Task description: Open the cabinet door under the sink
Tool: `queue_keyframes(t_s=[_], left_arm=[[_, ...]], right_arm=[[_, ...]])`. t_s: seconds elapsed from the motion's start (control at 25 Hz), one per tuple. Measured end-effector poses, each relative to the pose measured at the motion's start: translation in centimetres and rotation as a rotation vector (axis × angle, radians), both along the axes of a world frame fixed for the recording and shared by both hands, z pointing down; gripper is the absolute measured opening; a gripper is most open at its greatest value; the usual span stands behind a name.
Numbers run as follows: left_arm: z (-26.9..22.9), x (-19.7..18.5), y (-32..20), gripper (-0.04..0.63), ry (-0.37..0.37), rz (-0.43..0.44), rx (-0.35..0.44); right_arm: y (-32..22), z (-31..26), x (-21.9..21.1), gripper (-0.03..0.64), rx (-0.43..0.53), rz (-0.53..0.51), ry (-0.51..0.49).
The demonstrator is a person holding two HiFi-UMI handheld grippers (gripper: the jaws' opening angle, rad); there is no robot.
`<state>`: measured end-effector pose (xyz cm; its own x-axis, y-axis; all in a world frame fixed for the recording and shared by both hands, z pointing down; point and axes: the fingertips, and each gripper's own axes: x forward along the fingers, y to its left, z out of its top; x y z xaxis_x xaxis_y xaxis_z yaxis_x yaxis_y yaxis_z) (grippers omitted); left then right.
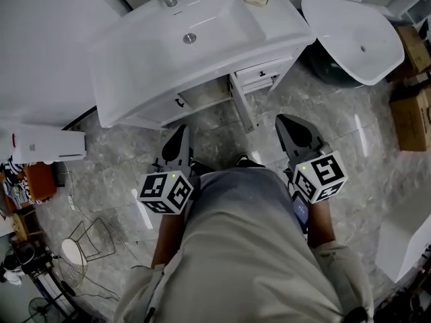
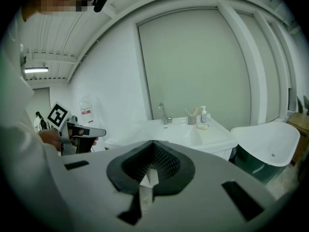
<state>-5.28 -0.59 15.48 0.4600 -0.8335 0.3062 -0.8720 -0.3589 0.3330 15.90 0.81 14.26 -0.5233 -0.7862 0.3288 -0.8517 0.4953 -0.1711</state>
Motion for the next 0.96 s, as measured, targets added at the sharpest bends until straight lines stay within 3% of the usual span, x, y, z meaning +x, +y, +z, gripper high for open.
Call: queue_keyframes(t_s=[0.44,0.96], left_arm=[[1.0,0.0,0.3,-0.003,-0.016,-0.03,-0.053],[3.0,2.7,0.7,-0.003,-0.023,0.018,-0.112]], right_arm=[[-0.4,-0.1,1.7,0.011,-0.027,0.017,0.02],[0.2,2.1,4.0,0.011,-0.077,0.096,0.091]])
